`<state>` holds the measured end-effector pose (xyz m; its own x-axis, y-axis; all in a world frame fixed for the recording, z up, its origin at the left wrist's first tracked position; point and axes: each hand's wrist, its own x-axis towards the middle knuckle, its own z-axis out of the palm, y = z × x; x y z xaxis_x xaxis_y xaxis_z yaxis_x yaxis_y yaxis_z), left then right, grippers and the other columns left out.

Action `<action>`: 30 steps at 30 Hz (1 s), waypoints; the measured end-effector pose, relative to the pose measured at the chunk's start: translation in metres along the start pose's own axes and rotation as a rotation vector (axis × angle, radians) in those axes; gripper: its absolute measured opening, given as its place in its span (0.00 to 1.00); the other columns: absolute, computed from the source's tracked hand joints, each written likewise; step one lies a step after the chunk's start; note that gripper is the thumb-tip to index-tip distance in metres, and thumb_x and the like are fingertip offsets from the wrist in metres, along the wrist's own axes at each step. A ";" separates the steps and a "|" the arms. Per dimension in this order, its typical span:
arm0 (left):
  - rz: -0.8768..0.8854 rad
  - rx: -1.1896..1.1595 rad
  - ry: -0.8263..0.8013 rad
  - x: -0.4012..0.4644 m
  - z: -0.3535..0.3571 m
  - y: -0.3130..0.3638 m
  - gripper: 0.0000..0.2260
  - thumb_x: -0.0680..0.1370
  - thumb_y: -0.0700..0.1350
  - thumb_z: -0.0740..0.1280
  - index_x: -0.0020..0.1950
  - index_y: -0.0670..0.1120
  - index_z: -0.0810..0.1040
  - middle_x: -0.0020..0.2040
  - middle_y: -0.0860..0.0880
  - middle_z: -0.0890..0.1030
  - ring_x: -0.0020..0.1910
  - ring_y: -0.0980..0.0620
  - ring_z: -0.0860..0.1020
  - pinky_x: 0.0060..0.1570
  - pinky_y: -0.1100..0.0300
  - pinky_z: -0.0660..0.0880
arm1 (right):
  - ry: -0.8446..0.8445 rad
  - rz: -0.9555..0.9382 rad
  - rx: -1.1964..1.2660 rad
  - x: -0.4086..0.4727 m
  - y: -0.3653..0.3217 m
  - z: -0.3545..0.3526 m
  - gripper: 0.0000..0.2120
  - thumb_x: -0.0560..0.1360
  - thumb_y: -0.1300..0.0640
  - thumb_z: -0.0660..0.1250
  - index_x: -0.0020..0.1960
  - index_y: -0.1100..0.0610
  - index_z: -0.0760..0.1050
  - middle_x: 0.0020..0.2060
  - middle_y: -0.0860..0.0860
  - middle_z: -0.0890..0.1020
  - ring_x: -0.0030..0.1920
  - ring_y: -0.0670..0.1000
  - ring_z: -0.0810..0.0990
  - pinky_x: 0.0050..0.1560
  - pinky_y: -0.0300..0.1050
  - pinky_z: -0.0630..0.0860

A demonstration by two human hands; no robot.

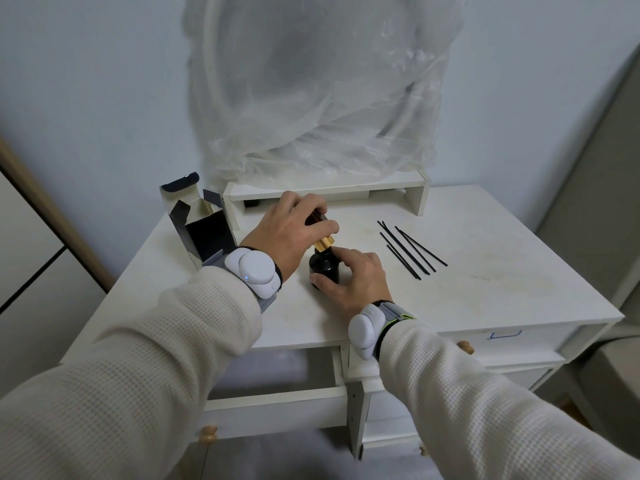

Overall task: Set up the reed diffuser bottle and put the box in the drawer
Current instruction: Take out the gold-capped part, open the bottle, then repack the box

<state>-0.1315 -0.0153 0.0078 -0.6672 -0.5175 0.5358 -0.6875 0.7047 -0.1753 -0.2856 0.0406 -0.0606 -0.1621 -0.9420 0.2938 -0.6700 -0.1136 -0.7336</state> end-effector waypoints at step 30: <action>0.033 0.026 -0.041 0.000 -0.007 0.003 0.29 0.71 0.38 0.44 0.56 0.48 0.81 0.59 0.42 0.77 0.53 0.37 0.72 0.47 0.44 0.75 | -0.001 -0.006 0.040 -0.001 0.003 0.002 0.21 0.69 0.44 0.74 0.61 0.44 0.78 0.49 0.41 0.80 0.58 0.53 0.70 0.61 0.53 0.70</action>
<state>-0.1312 -0.0098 0.0127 -0.7005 -0.5136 0.4955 -0.6715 0.7095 -0.2139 -0.2858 0.0403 -0.0644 -0.1573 -0.9418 0.2971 -0.6412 -0.1315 -0.7560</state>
